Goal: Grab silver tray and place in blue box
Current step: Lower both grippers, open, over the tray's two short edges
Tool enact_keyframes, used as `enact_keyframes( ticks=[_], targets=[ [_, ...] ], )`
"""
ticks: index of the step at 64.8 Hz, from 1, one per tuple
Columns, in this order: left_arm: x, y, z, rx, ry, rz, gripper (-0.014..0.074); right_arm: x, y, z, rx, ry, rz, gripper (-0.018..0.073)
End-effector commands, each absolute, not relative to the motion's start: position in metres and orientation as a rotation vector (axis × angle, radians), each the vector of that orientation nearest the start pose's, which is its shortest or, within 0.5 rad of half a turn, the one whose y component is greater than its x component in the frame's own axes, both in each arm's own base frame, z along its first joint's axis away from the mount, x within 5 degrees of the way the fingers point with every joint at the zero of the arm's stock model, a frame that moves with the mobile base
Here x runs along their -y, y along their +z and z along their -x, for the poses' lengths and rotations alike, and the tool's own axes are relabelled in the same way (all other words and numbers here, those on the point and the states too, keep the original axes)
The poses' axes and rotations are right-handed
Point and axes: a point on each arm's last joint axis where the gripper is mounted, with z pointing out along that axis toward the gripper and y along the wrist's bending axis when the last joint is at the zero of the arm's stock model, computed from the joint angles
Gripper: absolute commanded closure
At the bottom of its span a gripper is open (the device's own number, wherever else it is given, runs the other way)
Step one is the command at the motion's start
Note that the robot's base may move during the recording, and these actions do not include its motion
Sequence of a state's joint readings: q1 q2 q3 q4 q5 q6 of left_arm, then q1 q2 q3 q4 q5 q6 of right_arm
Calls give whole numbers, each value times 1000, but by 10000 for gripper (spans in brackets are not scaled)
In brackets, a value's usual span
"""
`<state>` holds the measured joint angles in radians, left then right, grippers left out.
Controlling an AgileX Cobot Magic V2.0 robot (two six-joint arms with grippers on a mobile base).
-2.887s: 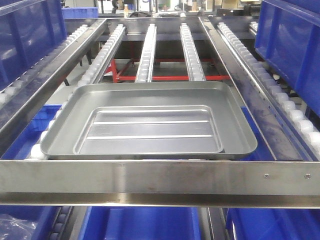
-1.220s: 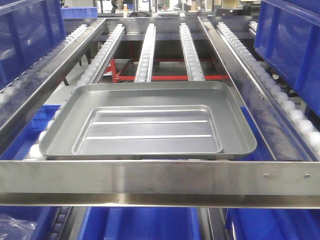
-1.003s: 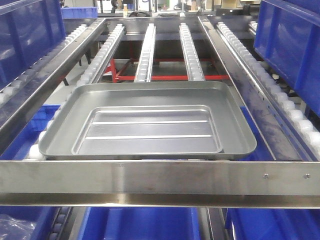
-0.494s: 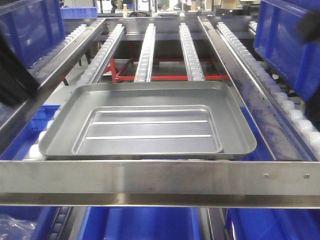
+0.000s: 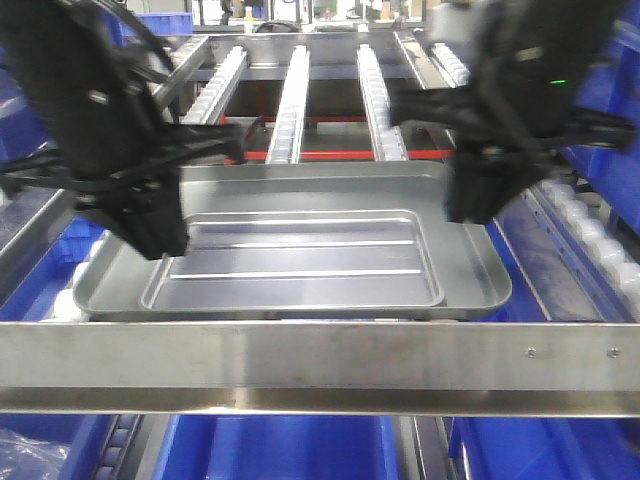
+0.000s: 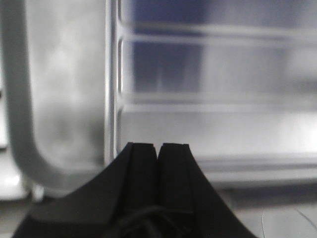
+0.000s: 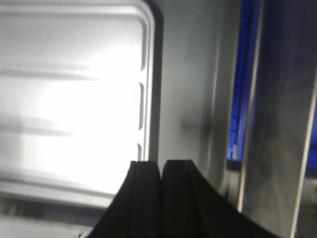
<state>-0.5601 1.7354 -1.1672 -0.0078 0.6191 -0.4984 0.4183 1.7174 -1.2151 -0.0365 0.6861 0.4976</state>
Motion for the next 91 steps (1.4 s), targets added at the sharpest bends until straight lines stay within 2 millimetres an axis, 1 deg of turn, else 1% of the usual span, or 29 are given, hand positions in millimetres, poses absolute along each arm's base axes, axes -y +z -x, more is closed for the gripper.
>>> enact_keyframes(
  ticks=[1,6,13,22,29,35,38,53,63,67,72,77,80,82,86,91],
  targets=[
    [195,243,-312,-2613,-392,-51,690,-150,253,-342,-2632,202,-100,501],
    [194,244,-314,-2606,-386,-52,691,-159,249,-347,-2643,193,-78,501],
    [184,243,-320,-2605,-373,-8,691,-167,242,-351,-2657,191,-57,501],
    [166,240,-331,-2610,-350,64,691,-169,233,-353,-2682,177,-56,501],
    [158,241,-335,-2602,-318,4,691,-169,233,-354,-2673,184,-55,501],
    [160,241,-334,-2602,-322,-33,691,-169,233,-354,-2674,184,-55,501],
    [163,241,-333,-2608,-349,-18,691,-169,233,-353,-2674,183,-55,501],
    [178,243,-329,-2565,-387,-71,690,-170,233,-354,-2668,186,-53,501],
    [176,244,-331,-2544,-367,-88,685,-169,233,-354,-2669,185,-53,501],
    [175,244,-332,-2544,-366,-83,666,-169,233,-354,-2669,185,-53,496],
    [174,244,-333,-2542,-350,-94,592,-170,233,-354,-2666,187,-53,467],
    [173,244,-334,-2530,-341,-106,484,-170,234,-355,-2659,191,-51,398],
    [173,244,-334,-2522,-337,-114,416,-169,234,-355,-2653,190,-49,337],
    [173,244,-335,-2521,-335,-109,391,-169,234,-356,-2648,185,-43,303],
    [169,244,-337,-2522,-336,-89,374,-169,234,-356,-2647,182,-42,245],
    [167,244,-338,-2525,-343,-70,384,-169,233,-356,-2649,179,-41,225]
  ],
)
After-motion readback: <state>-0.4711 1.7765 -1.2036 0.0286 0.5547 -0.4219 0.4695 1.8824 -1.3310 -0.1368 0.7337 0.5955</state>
